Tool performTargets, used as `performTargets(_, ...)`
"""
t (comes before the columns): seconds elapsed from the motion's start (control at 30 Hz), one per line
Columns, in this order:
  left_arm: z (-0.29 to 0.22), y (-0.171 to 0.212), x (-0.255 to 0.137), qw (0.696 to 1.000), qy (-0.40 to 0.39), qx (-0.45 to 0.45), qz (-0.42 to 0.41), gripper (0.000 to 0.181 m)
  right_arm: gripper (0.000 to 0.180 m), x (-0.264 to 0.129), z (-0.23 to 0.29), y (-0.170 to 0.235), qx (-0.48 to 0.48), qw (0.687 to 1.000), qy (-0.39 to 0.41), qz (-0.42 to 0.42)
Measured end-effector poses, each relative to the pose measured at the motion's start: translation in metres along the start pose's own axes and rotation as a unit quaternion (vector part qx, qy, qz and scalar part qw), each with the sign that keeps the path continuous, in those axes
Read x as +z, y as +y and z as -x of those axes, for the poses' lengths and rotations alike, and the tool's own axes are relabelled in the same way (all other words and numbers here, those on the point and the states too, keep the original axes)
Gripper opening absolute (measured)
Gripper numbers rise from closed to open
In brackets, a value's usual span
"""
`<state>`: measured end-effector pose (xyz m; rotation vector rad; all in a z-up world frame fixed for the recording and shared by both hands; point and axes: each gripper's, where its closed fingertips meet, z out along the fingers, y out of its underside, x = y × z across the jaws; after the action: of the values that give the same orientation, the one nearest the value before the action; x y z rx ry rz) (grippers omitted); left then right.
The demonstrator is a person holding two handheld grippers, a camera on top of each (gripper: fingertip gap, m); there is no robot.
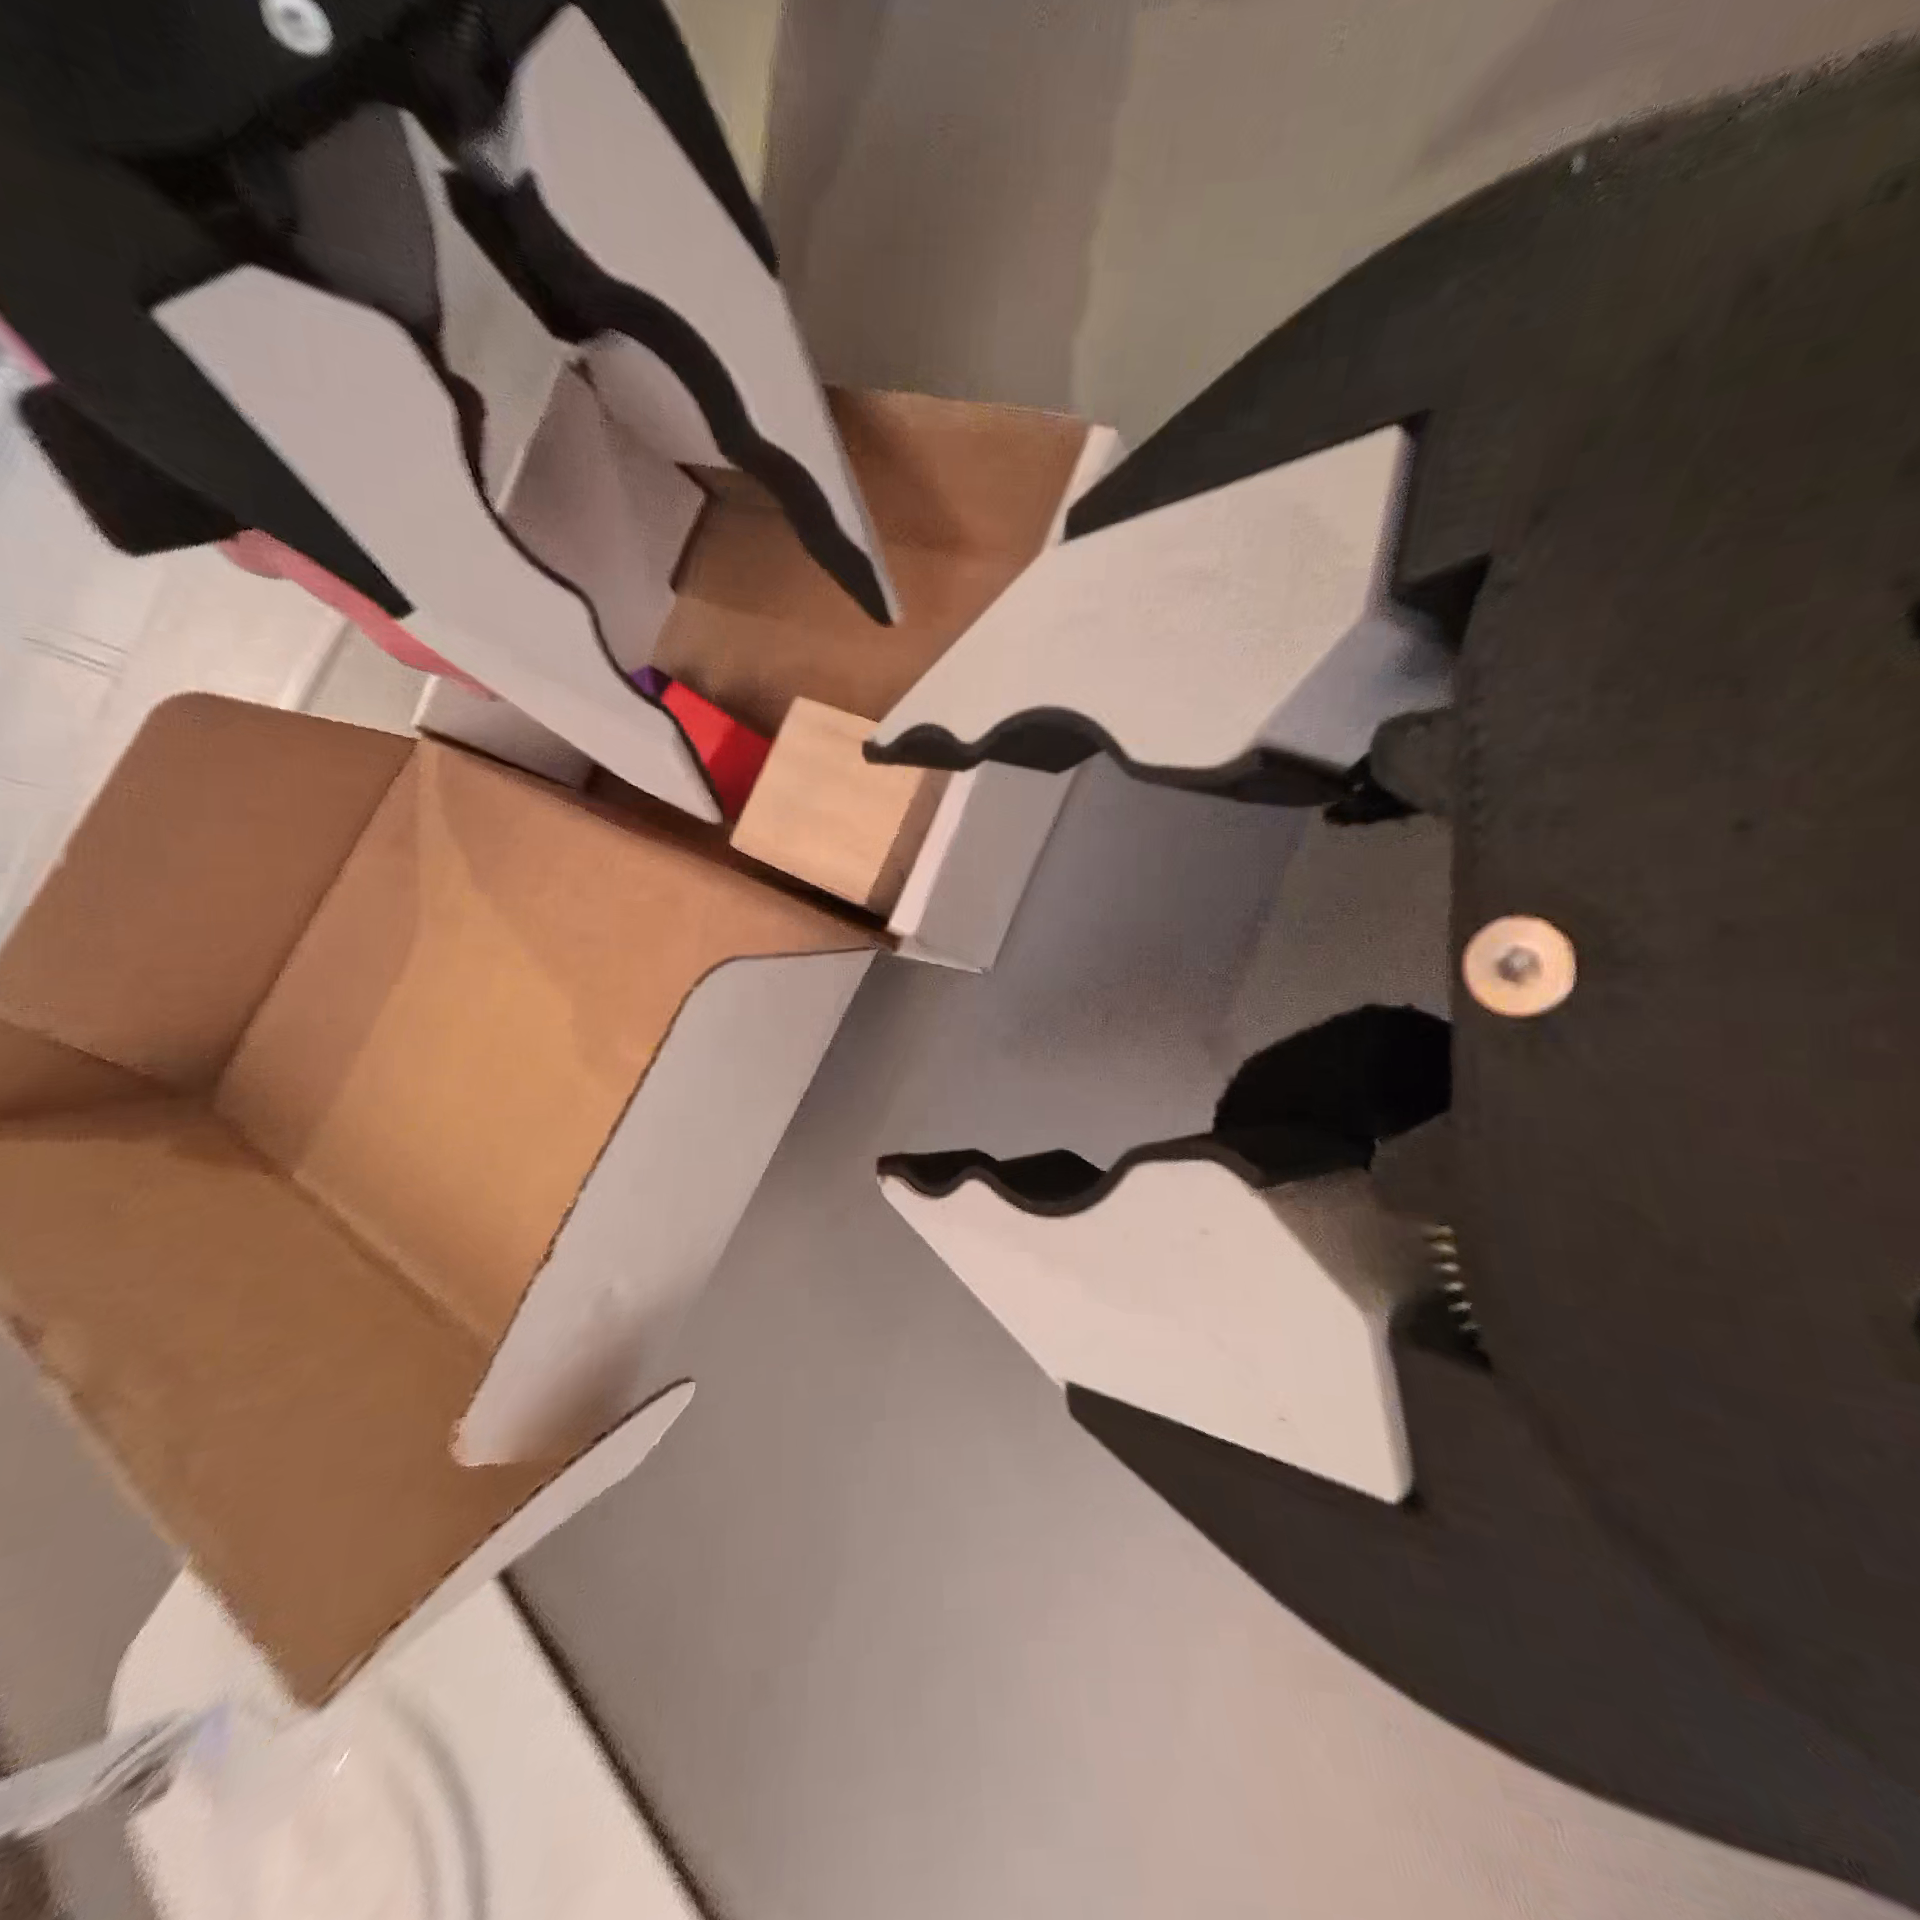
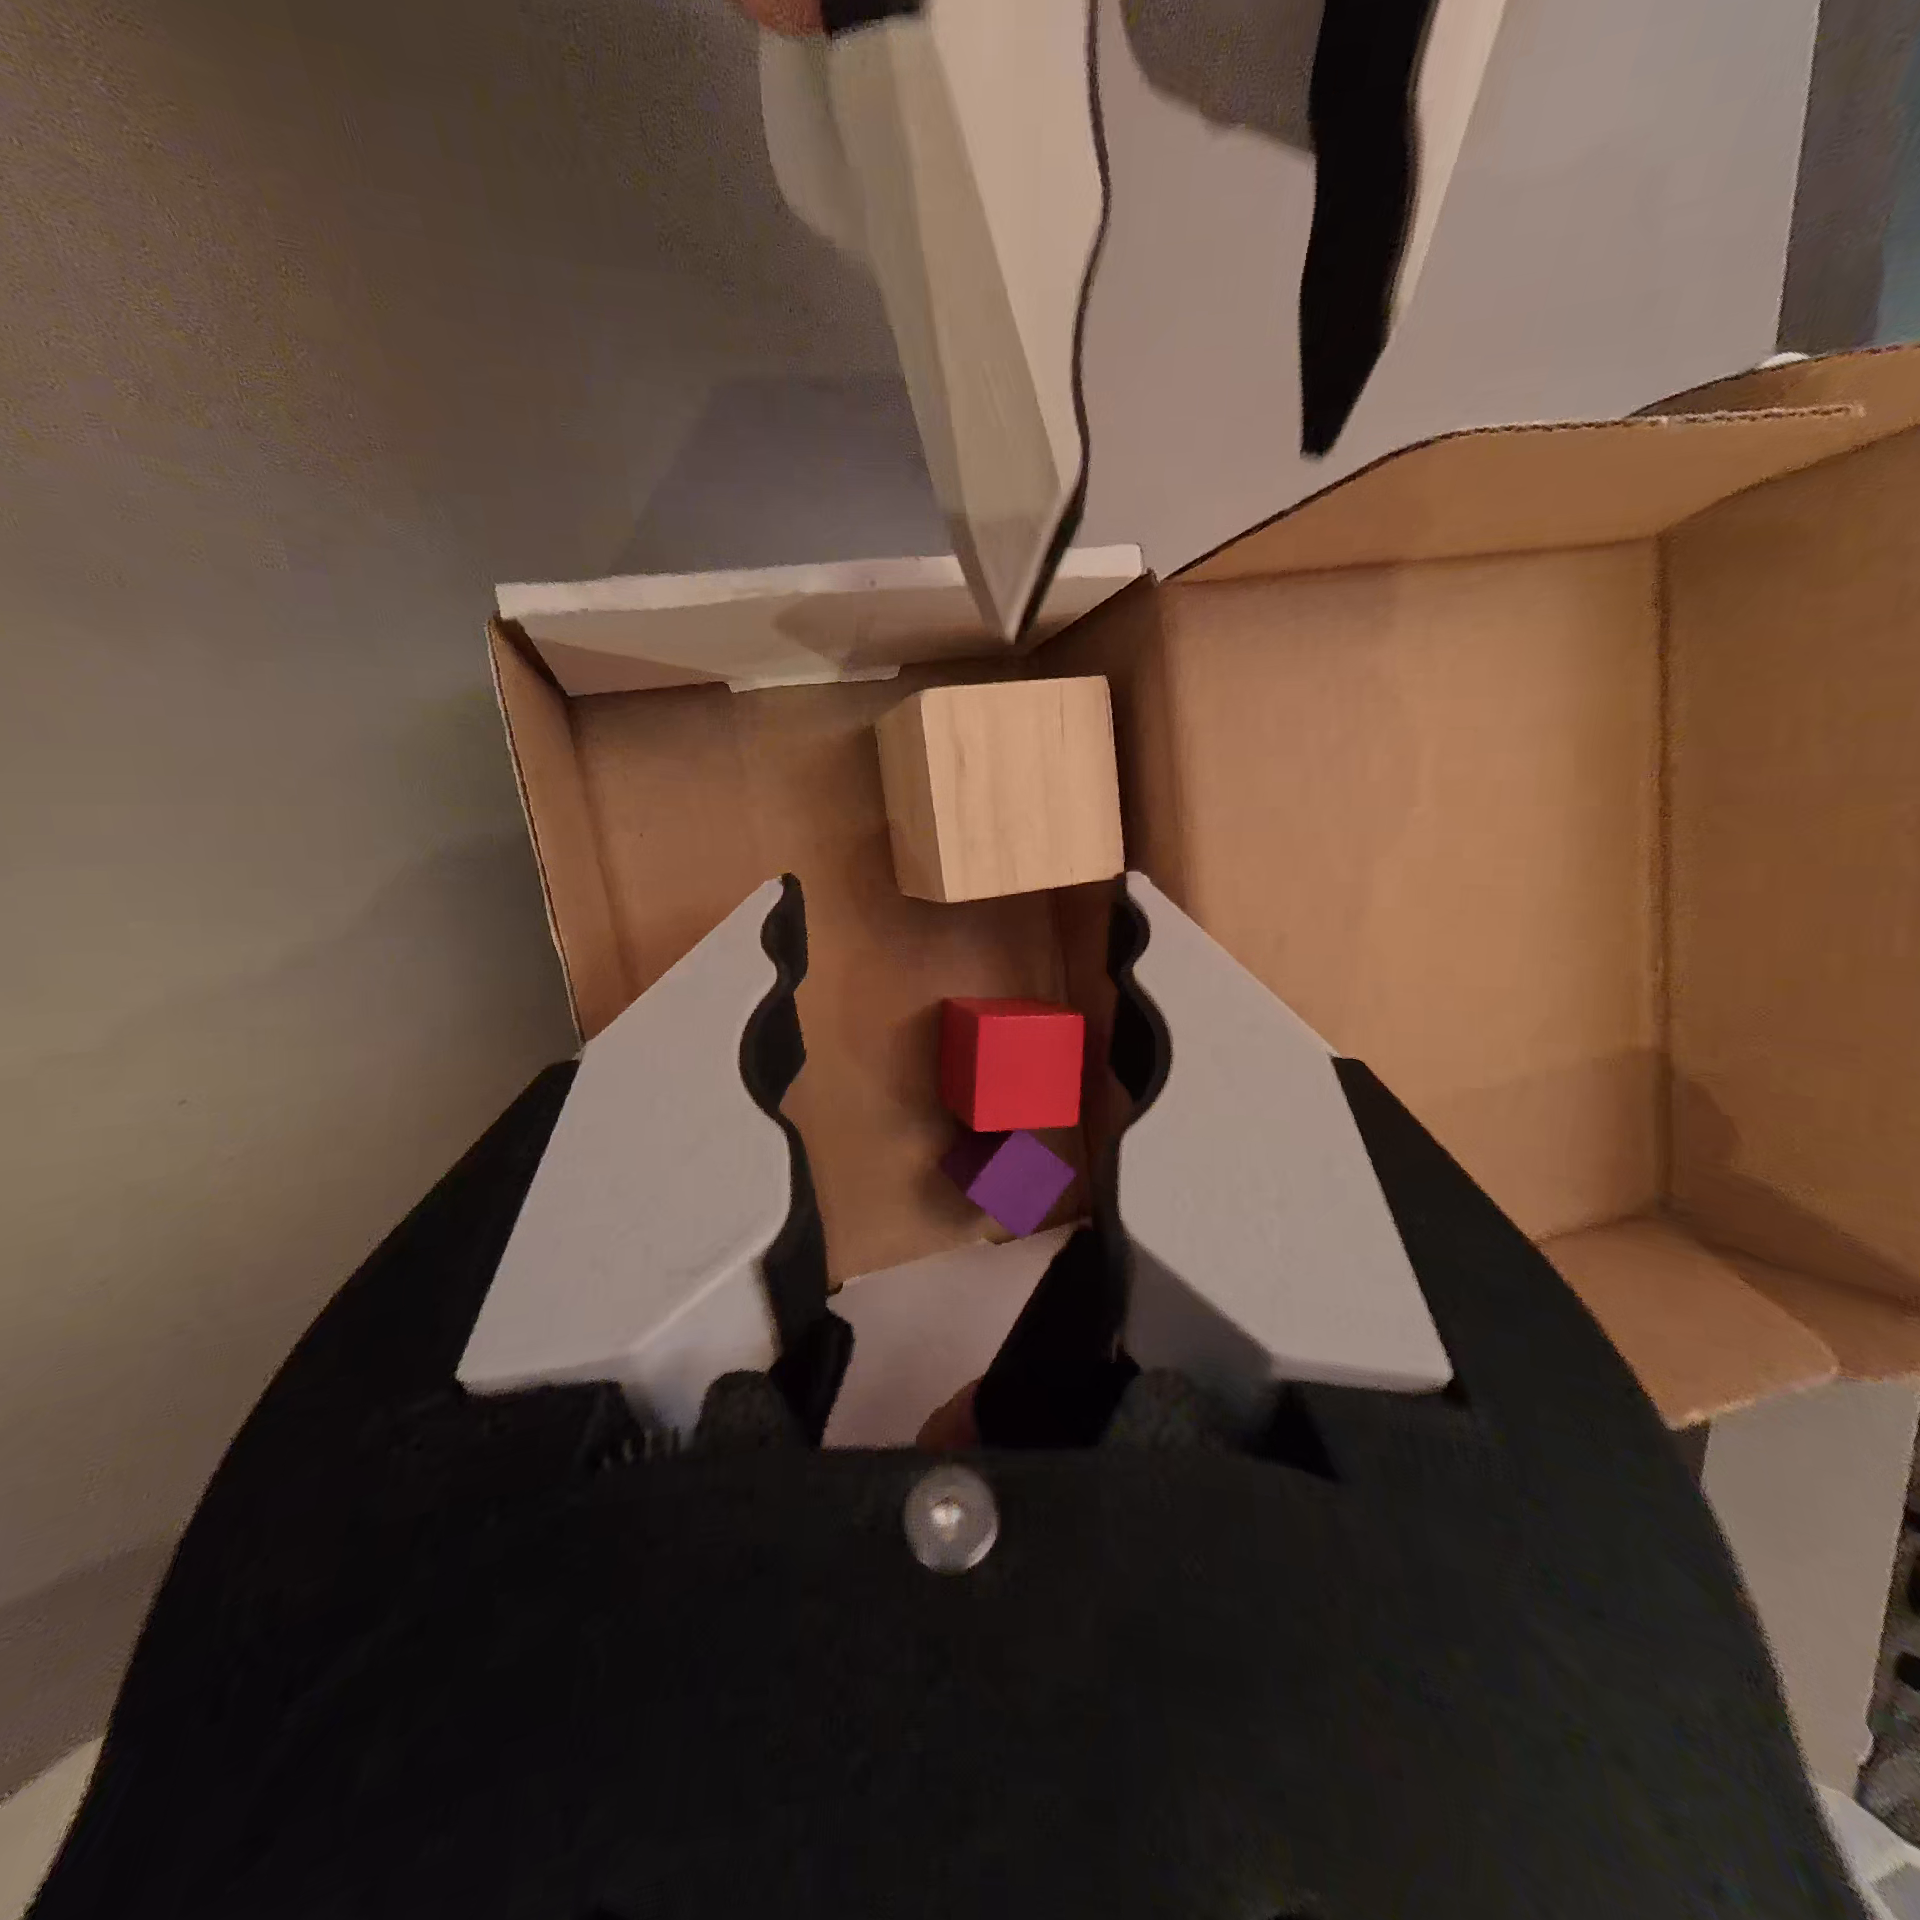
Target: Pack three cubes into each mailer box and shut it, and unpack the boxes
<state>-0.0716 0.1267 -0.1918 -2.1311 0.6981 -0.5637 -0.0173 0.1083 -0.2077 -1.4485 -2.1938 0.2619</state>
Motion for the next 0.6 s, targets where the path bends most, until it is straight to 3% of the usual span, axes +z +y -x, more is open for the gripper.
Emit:
performTargets(0.13,0.002,-0.001,0.017,0.999,0.037,-0.027,-0.005,0.052,0.059,0.009,-0.002,-0.001,-0.01,1.0,-0.001,0.013)
performTargets(0.2,0.006,-0.003,0.022,0.999,0.038,-0.033,-0.013,0.033,0.059,0.011,-0.005,-0.002,-0.012,1.0,0.0,0.016)
performTargets(0.6,0.007,-0.005,0.026,1.0,0.022,0.009,-0.009,0.011,0.056,0.021,-0.014,-0.012,-0.038,0.998,0.02,0.037)
